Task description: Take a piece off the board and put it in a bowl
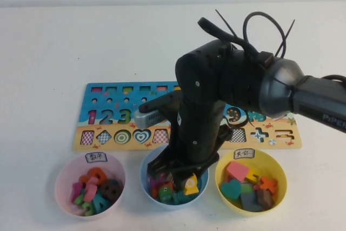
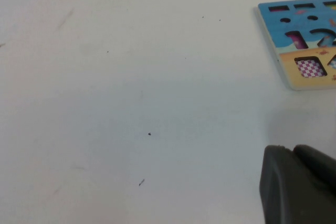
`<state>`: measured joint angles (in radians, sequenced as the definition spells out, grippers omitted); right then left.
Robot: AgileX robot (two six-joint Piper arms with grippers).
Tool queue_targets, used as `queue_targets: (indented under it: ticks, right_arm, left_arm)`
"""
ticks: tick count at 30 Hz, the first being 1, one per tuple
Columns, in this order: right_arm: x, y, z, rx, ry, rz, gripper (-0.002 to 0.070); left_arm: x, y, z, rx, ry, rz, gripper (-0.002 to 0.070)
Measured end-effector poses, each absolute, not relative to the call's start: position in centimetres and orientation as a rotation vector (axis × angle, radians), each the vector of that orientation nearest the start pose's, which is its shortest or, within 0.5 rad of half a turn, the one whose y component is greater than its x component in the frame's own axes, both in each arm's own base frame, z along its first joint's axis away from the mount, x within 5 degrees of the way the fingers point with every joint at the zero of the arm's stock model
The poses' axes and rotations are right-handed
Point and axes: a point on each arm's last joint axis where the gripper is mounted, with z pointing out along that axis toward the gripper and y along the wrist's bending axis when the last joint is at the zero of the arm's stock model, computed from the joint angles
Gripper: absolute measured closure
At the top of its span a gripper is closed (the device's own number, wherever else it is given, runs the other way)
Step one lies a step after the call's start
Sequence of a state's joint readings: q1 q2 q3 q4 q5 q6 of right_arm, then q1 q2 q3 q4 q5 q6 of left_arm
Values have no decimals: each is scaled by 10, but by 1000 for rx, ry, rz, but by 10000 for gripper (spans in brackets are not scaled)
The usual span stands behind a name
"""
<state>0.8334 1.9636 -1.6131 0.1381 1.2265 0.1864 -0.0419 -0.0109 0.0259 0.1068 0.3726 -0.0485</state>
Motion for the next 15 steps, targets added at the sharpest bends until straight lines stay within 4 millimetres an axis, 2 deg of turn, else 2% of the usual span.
queue_targets:
  ticks: [7, 15]
  right_arm:
    - [271, 316, 229, -929, 2970, 253, 463]
    - [273, 319, 222, -931, 2980, 245, 463]
  left_arm:
    - [53, 1, 172, 60, 1868, 43, 679]
    - [53, 1, 172, 60, 1868, 43, 679]
